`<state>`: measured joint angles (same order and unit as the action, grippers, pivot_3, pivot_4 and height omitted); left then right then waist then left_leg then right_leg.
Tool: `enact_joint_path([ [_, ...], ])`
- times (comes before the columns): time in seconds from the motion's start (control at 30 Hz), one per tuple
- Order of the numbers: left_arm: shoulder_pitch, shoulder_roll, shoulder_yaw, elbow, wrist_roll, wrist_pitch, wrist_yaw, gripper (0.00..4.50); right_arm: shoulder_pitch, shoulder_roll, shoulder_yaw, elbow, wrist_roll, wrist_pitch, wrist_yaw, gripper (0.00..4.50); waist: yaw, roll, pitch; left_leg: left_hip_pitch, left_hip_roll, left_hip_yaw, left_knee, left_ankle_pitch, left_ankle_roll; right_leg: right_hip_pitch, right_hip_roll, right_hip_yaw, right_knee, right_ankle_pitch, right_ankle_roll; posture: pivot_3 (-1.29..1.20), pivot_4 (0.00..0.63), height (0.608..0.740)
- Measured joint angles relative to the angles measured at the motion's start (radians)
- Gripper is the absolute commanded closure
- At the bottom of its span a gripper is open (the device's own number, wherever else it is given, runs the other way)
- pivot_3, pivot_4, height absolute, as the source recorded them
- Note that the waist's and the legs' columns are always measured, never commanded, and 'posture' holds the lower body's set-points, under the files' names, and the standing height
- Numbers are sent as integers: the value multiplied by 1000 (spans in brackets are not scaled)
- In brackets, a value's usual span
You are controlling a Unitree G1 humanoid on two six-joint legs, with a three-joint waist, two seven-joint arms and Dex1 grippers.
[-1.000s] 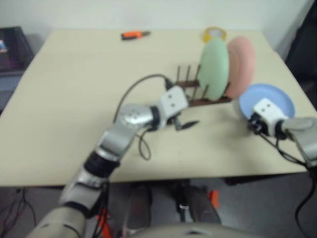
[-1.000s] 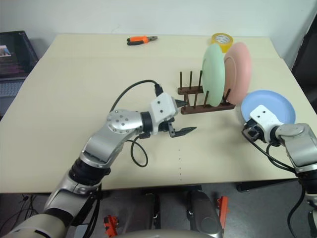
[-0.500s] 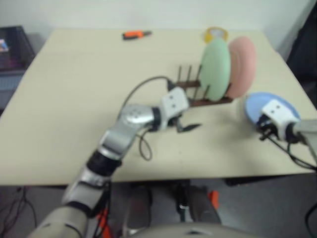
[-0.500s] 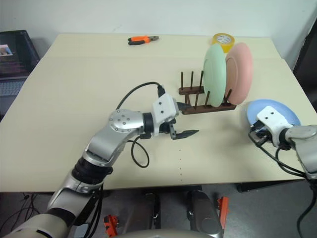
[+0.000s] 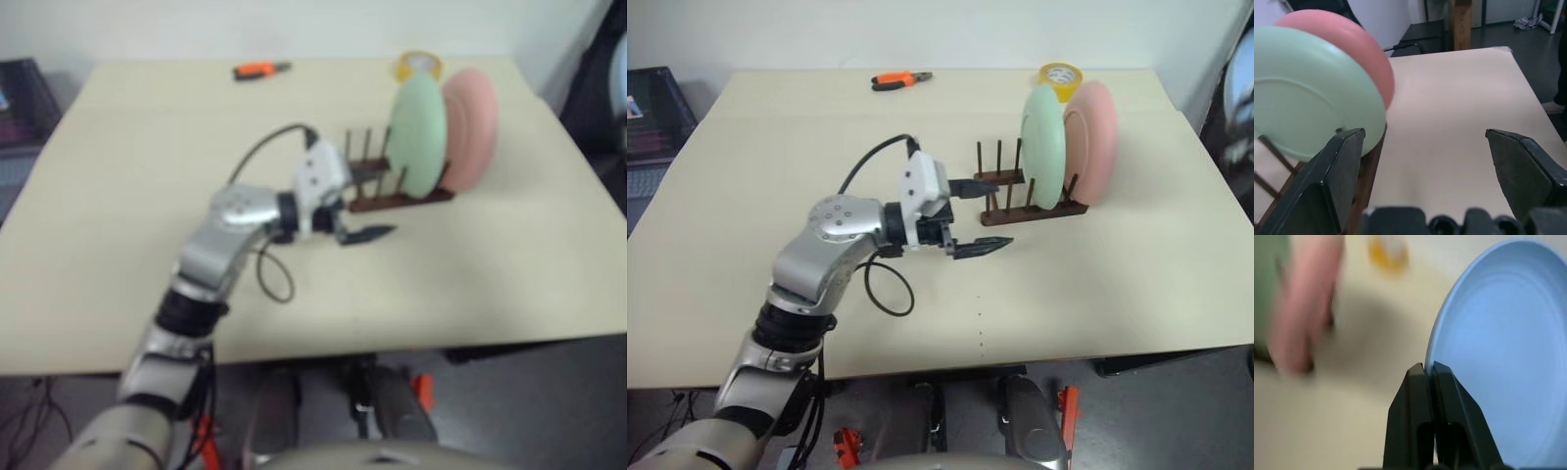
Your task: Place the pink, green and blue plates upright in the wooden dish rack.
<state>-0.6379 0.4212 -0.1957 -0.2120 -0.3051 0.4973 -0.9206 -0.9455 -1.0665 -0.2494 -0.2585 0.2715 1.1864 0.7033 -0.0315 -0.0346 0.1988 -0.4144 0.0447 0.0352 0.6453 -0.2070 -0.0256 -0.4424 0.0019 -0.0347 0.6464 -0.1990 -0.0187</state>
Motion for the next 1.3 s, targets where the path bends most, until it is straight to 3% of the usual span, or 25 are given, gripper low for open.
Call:
enact_joint_path([
  [0.1,53,36,18,-45,-8,21,15,143,-170,138,-2,6,78,-19,-9,4465,2,-1,-1,0,2,-1,0,0,0,1,3,-2,0,0,0,0,150,740],
  [0.27,136,84,51,-111,-22,68,39,143,-319,473,-80,89,275,31,-62,4465,3,-1,0,-1,2,-1,1,0,0,-1,2,-1,3,0,-1,0,150,740],
  [0.43,219,134,117,-204,-90,123,47,143,-363,602,-184,158,453,100,-101,4465,20,-1,-1,-2,2,-1,0,0,0,0,-1,-2,0,0,-2,0,150,740],
  [0.67,325,181,197,-273,-160,169,74,143,-275,650,-268,321,572,135,-136,4465,29,-1,-1,-1,1,0,1,0,1,2,-4,-1,1,0,0,0,150,740],
  [1.03,364,199,226,-334,-201,193,128,143,-98,702,-236,360,618,146,-195,4465,28,-1,-1,-1,2,-1,0,1,1,1,1,-2,1,0,-1,0,150,740],
  [1.3,360,226,220,-360,-205,209,149,143,-62,704,-196,356,638,133,-204,4465,27,-1,-1,-2,2,-1,0,1,1,1,1,-2,0,0,-1,0,150,740],
])
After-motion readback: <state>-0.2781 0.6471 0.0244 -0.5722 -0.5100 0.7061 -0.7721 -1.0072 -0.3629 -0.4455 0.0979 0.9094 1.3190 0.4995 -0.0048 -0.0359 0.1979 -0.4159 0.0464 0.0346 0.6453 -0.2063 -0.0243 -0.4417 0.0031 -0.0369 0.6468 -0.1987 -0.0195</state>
